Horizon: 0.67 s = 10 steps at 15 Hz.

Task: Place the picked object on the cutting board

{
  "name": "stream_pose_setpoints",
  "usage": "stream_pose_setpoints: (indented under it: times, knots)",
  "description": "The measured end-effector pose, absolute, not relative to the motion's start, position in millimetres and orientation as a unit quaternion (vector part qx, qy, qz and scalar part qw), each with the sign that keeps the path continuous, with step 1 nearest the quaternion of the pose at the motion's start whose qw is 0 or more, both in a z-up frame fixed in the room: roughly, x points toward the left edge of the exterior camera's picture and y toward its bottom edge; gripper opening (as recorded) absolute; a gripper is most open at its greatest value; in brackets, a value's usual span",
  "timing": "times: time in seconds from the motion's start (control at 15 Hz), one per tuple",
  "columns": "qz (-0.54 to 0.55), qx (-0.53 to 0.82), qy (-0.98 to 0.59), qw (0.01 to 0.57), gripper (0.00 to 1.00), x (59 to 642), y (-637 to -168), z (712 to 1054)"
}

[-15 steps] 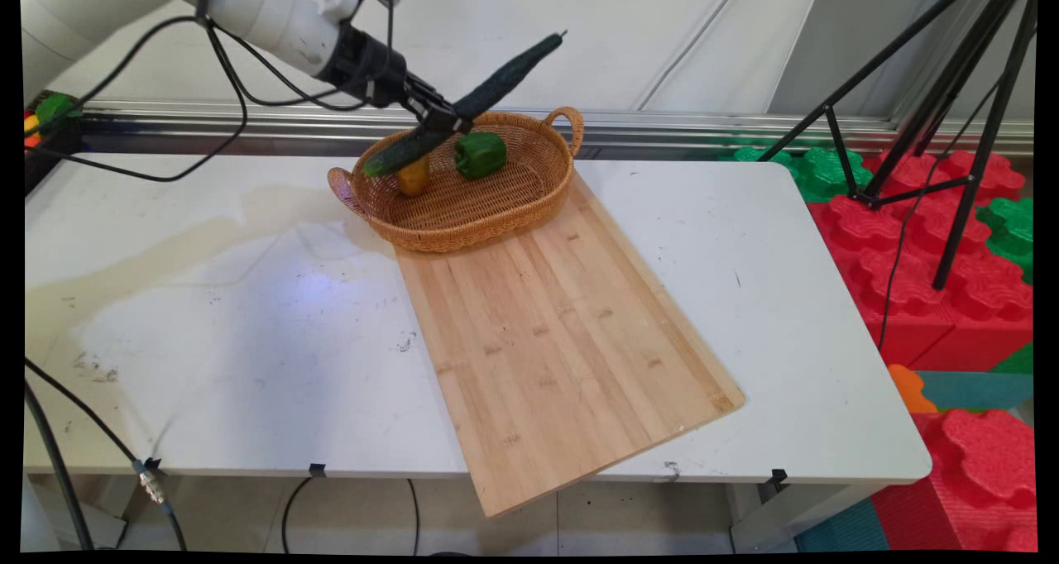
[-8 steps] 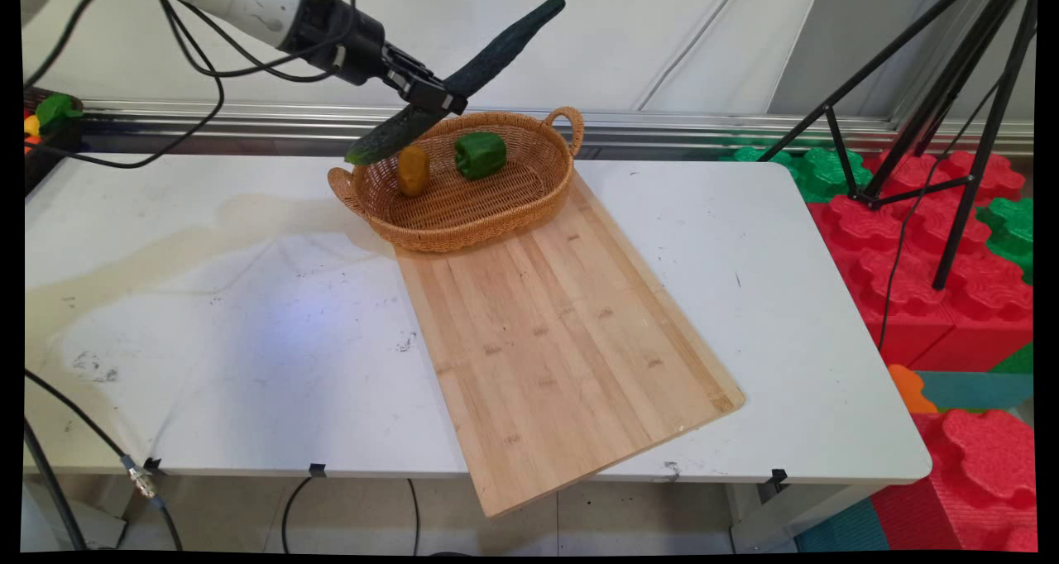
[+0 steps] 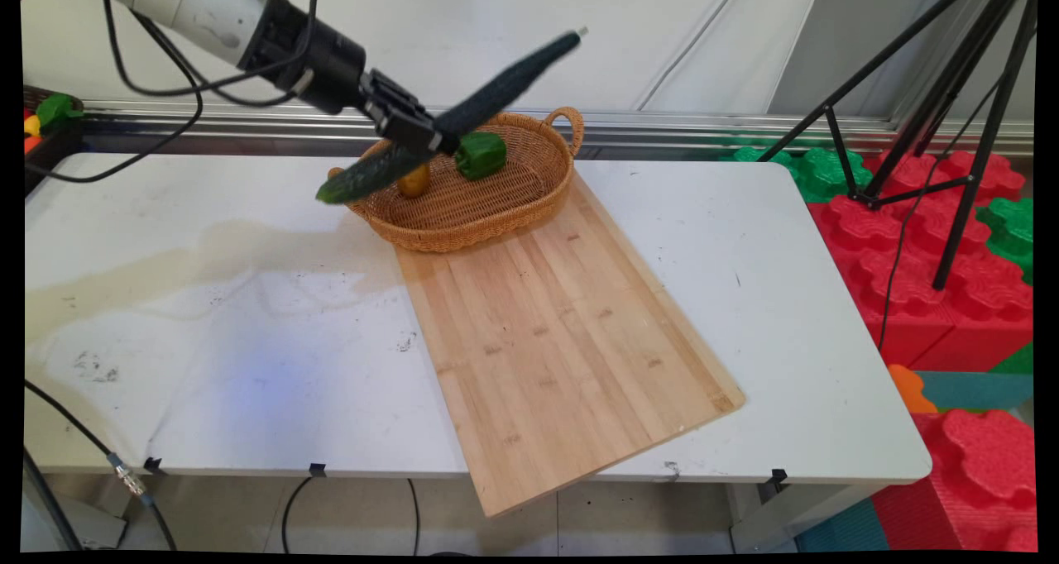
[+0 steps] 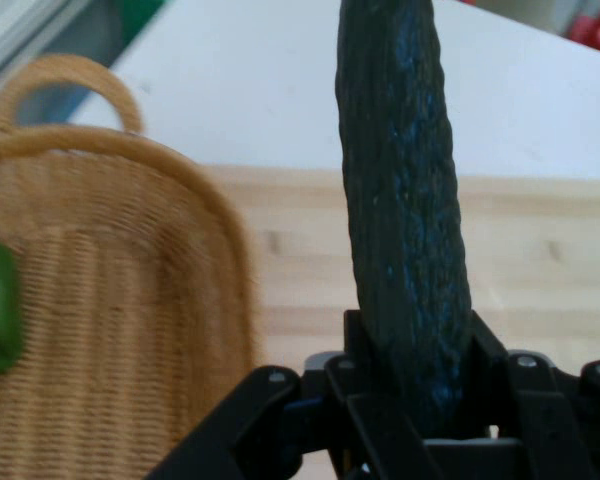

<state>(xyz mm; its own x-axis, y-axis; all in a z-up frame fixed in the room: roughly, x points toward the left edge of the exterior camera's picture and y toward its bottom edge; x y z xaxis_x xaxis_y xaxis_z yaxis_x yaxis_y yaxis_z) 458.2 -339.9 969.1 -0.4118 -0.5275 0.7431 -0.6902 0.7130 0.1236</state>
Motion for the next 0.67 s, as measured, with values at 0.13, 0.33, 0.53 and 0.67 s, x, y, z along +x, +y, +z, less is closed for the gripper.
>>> stream_pose_setpoints:
  times: [0.13,0.33,0.53,0.67]
  knots:
    - [0.090,0.359,-0.842,0.393,0.00,445,-325,965]
    - [0.082,0.355,-0.848,0.385,0.00,430,-315,957]
    - [0.080,0.350,-0.858,0.367,0.00,410,-311,940]
    - [0.080,0.353,-0.862,0.354,0.00,395,-314,925]
